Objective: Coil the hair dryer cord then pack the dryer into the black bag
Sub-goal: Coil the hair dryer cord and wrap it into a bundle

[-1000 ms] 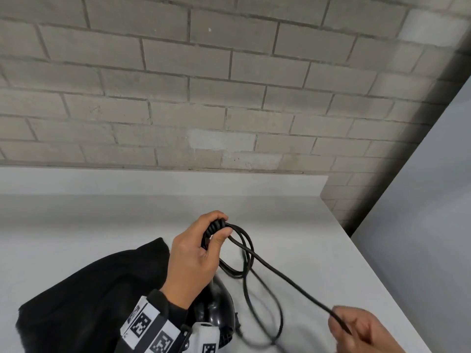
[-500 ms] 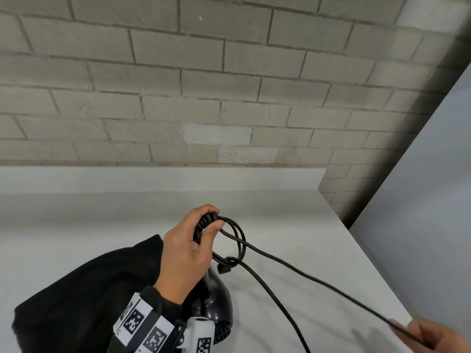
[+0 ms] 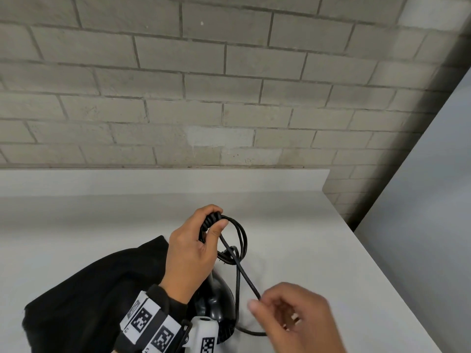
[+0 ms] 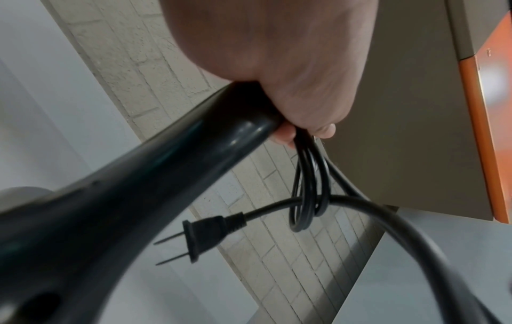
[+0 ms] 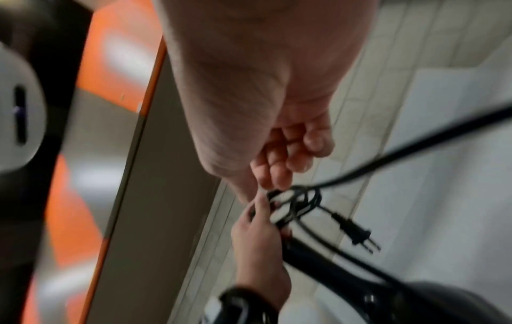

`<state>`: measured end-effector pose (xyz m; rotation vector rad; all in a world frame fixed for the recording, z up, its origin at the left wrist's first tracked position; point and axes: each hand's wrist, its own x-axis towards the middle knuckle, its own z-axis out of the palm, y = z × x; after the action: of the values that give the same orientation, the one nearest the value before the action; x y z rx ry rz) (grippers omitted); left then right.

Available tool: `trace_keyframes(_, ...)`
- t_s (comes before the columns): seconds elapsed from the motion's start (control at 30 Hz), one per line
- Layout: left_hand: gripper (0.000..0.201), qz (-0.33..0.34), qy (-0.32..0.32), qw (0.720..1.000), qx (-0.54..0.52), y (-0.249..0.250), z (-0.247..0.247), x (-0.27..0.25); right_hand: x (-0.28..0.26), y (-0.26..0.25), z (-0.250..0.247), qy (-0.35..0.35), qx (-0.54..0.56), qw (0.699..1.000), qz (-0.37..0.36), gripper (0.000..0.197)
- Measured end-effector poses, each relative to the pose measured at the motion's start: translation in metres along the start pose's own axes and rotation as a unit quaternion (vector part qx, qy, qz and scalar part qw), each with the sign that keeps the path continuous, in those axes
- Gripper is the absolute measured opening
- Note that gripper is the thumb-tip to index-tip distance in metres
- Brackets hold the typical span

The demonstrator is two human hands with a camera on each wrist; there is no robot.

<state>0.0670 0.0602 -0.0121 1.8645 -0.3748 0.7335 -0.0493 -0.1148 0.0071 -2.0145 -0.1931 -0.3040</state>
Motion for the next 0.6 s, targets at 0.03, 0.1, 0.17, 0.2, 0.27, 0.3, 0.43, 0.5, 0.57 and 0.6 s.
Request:
trace_keyframes(0.03, 0.031, 0.001, 0.0, 1.0, 0.002, 0.0, 0.0, 0.0, 0.004, 0.002, 0.015, -0.003, -0.034, 0.999, -0.002, 0.026)
trace_keyframes(0.1, 0.03, 0.005, 0.0, 1.0, 0.009, 0.0, -0.001, 0.0, 0.009, 0.006, 0.035, 0.002, -0.159, 0.987, -0.03, 0.038)
trace_keyframes(0.17, 0.027, 0.005, 0.0, 1.0, 0.012, 0.001, -0.001, 0.0, 0.015, 0.008, 0.043, -0.013, -0.246, 0.969, -0.017, 0.044)
trace_keyframes(0.2, 0.026, 0.005, 0.001, 1.0, 0.013, 0.001, 0.0, 0.0, 0.018, 0.011, 0.046, -0.015, -0.282, 0.959, -0.014, 0.044)
trace_keyframes(0.27, 0.026, 0.006, 0.003, 1.0, 0.012, 0.001, 0.0, 0.0, 0.018, 0.018, 0.049, -0.024, -0.313, 0.949, -0.021, 0.032)
trace_keyframes(0.3, 0.026, 0.006, 0.003, 1.0, 0.012, 0.001, 0.0, 0.0, 0.016, 0.021, 0.047, -0.018, -0.297, 0.954, -0.029, 0.027)
trace_keyframes(0.43, 0.025, 0.005, 0.007, 1.0, 0.011, 0.0, -0.002, -0.001, 0.01, 0.013, 0.029, -0.003, 0.036, 0.999, 0.02, 0.01)
trace_keyframes(0.5, 0.026, 0.009, 0.009, 1.0, 0.006, 0.0, -0.003, -0.002, 0.008, 0.01, 0.014, 0.009, 0.181, 0.983, 0.038, 0.017)
trace_keyframes(0.57, 0.027, 0.011, 0.006, 1.0, 0.003, 0.0, -0.002, -0.003, 0.005, 0.018, 0.002, 0.033, 0.23, 0.972, 0.042, 0.047)
trace_keyframes(0.6, 0.027, 0.011, 0.005, 1.0, 0.001, 0.001, -0.001, -0.003, 0.002, 0.023, -0.004, 0.05, 0.254, 0.965, 0.043, 0.058)
